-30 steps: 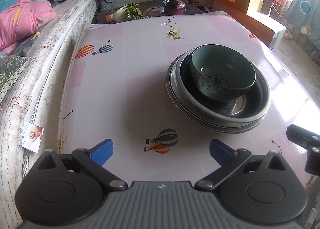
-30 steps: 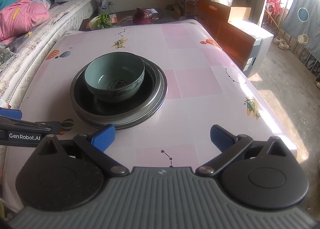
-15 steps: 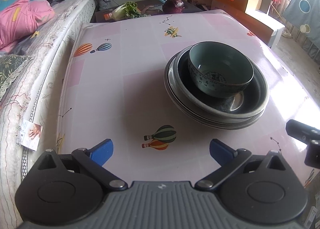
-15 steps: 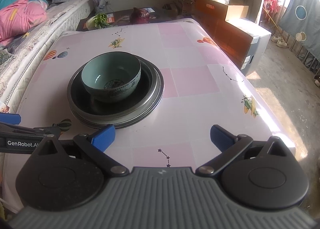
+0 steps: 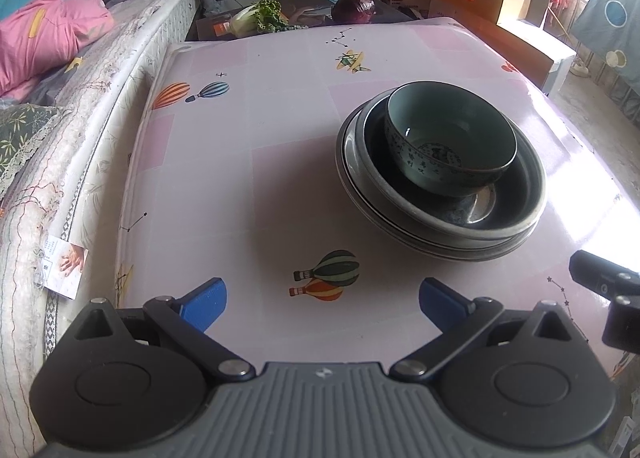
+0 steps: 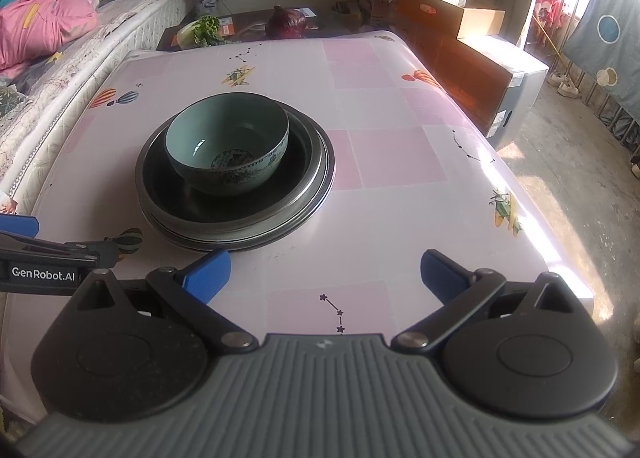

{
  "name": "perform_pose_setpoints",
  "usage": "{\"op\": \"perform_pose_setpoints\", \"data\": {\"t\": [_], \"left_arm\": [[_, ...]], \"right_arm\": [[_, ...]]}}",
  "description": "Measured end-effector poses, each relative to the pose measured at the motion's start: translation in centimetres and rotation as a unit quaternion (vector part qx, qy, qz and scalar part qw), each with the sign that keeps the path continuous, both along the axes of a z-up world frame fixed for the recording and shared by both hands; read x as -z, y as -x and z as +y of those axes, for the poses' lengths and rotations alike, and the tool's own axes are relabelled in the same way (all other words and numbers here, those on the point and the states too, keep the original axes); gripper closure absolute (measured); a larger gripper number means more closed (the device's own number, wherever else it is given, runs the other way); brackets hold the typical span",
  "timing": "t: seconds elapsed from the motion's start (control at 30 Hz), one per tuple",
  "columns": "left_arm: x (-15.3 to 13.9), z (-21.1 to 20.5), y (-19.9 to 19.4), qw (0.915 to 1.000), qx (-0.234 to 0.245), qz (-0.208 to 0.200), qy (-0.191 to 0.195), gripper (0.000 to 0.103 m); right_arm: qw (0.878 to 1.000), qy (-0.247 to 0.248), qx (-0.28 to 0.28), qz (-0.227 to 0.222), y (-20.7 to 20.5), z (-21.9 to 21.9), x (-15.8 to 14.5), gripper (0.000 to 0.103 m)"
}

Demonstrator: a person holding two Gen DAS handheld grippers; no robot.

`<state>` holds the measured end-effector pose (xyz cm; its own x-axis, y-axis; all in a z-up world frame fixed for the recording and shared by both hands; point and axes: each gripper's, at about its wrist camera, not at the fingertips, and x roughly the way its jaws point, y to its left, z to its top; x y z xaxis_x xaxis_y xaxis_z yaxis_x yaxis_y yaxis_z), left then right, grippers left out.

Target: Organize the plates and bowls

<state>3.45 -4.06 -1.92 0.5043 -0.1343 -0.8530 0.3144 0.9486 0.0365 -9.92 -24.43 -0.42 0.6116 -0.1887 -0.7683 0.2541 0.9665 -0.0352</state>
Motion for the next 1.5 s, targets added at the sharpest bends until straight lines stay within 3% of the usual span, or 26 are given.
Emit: {"op": "perform_pose_setpoints", "data": {"t": [1.5], "left_arm": [[-0.10,0.49,-0.30,0.9999,-0.011,0.000,0.000,0.000]], "right_arm": [[1.000,0.006,-0.005,0.006,-0.35,0.29,0.31,0.001]]}}
